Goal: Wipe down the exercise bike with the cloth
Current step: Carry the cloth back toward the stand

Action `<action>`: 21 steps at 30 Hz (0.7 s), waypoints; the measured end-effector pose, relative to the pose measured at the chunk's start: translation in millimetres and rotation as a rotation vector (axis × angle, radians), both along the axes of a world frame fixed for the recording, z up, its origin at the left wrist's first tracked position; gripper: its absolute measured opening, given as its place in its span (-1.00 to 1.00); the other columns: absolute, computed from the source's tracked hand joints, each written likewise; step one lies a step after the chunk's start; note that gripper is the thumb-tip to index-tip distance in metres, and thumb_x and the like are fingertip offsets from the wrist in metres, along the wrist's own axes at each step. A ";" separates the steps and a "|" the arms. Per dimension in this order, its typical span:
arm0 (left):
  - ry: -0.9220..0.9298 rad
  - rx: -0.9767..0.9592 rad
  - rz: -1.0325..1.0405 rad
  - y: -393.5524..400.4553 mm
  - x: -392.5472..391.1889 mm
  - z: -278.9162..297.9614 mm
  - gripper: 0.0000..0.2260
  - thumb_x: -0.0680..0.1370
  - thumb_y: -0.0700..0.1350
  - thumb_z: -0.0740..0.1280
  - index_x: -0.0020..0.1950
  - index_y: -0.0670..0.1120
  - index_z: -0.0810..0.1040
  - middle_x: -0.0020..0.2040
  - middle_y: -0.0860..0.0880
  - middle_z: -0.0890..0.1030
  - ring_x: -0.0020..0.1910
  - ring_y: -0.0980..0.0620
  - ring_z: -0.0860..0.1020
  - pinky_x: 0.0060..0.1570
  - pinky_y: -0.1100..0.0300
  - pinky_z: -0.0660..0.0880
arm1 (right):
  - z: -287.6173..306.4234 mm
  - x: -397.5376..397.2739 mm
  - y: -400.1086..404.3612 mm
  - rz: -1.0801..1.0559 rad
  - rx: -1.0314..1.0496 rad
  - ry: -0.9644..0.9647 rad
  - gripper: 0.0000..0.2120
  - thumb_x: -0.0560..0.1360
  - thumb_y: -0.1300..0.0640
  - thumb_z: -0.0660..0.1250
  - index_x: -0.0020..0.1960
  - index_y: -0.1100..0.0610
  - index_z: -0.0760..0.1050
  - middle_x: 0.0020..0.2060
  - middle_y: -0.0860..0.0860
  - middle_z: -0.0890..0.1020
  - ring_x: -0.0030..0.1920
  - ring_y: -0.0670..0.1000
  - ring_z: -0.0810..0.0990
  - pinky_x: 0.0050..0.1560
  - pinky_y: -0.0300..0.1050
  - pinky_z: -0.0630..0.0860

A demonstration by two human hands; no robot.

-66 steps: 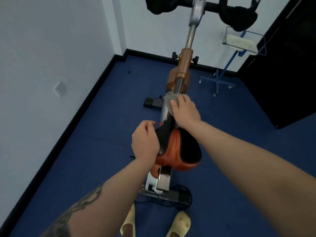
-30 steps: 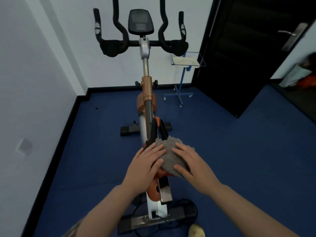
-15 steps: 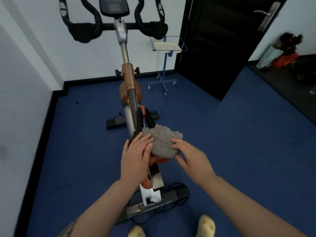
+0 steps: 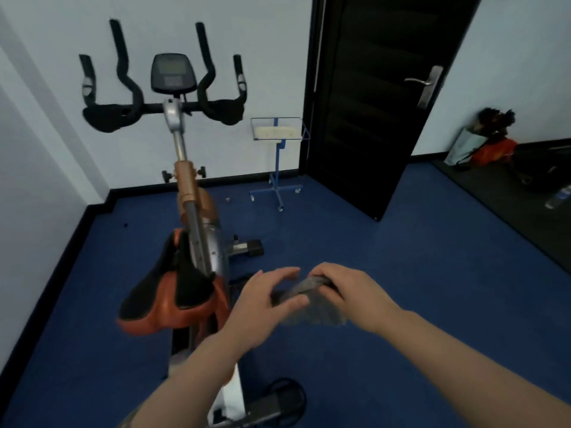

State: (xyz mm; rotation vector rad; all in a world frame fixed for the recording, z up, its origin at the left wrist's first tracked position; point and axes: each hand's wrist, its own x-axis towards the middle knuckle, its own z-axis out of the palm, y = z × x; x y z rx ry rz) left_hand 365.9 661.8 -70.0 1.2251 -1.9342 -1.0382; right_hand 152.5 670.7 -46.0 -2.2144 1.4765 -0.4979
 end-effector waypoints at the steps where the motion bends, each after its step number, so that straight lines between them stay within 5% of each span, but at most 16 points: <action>1: -0.045 -0.003 -0.061 -1.9 -23.9 0.6 -0.54 0.39 0.34 0.39 0.25 0.26 0.47 0.13 0.34 0.55 0.17 0.28 0.49 0.31 -0.01 0.40 | 4.6 -20.7 -0.1 0.001 0.002 0.006 -0.88 0.61 0.03 0.23 0.12 -0.16 0.42 -0.04 -0.24 0.56 -0.07 -0.17 0.54 -0.04 -0.12 0.52; 5: -0.063 -0.036 -0.019 -4.9 -92.2 -4.5 -0.77 0.49 0.01 0.46 0.11 0.15 0.54 -0.07 0.21 0.61 -0.09 0.21 0.58 -0.03 0.04 0.54 | 14.9 -87.8 -1.1 -0.015 0.077 -0.055 -0.79 0.59 -0.04 0.29 0.16 -0.22 0.32 -0.02 -0.22 0.57 -0.07 -0.19 0.56 -0.03 -0.16 0.54; 9: -0.027 -0.058 0.060 -2.3 -138.8 -7.6 -0.93 0.54 -0.08 0.41 -0.03 0.09 0.59 -0.20 0.20 0.61 -0.18 0.20 0.57 -0.15 0.08 0.54 | 16.7 -146.4 4.8 0.001 0.259 -0.161 -0.54 0.44 0.06 0.50 0.17 -0.24 0.34 0.02 -0.21 0.57 -0.03 -0.12 0.60 -0.01 -0.12 0.58; 14: -0.169 0.019 -0.028 -24.2 -165.2 -12.5 -0.90 0.53 -0.02 0.42 0.03 0.10 0.59 -0.10 0.18 0.63 -0.08 0.22 0.57 -0.02 0.04 0.55 | 12.1 -188.1 -16.8 -0.122 0.201 -0.268 -0.82 0.44 0.13 0.50 -0.06 -0.08 0.56 -0.12 -0.17 0.66 -0.07 -0.17 0.64 0.01 -0.06 0.60; 17: -0.344 0.068 -0.074 -50.6 -166.1 -17.7 -0.73 0.52 0.01 0.44 0.22 0.11 0.56 0.15 0.19 0.60 0.16 0.23 0.52 0.23 0.16 0.47 | 5.3 -201.7 -40.6 -0.173 0.138 -0.100 -0.92 0.47 0.07 0.43 -0.07 -0.09 0.59 -0.16 -0.22 0.66 -0.09 -0.22 0.61 -0.02 -0.12 0.58; 21: -0.350 0.079 0.009 -104.4 -185.4 -21.8 -0.76 0.56 -0.02 0.39 0.23 0.09 0.56 0.15 0.19 0.59 0.14 0.23 0.52 0.20 0.22 0.47 | -12.0 -216.3 -82.3 -0.222 0.132 0.151 -0.92 0.53 0.01 0.32 -0.02 -0.10 0.58 -0.14 -0.21 0.64 -0.11 -0.18 0.58 -0.09 -0.16 0.57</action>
